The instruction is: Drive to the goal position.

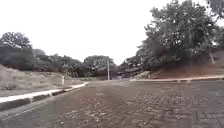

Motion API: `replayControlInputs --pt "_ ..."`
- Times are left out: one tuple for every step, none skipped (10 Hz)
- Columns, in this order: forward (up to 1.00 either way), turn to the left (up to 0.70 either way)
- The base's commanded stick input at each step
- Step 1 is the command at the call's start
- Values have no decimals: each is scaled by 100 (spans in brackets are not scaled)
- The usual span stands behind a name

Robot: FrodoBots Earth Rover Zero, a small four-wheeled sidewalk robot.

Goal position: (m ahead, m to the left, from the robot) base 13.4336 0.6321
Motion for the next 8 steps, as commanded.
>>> replayControlInputs --pt "100 0" --pt "100 0" --pt "100 0" --pt "100 0" --pt "100 0" --pt "100 0" --pt "100 0" --pt "100 0"
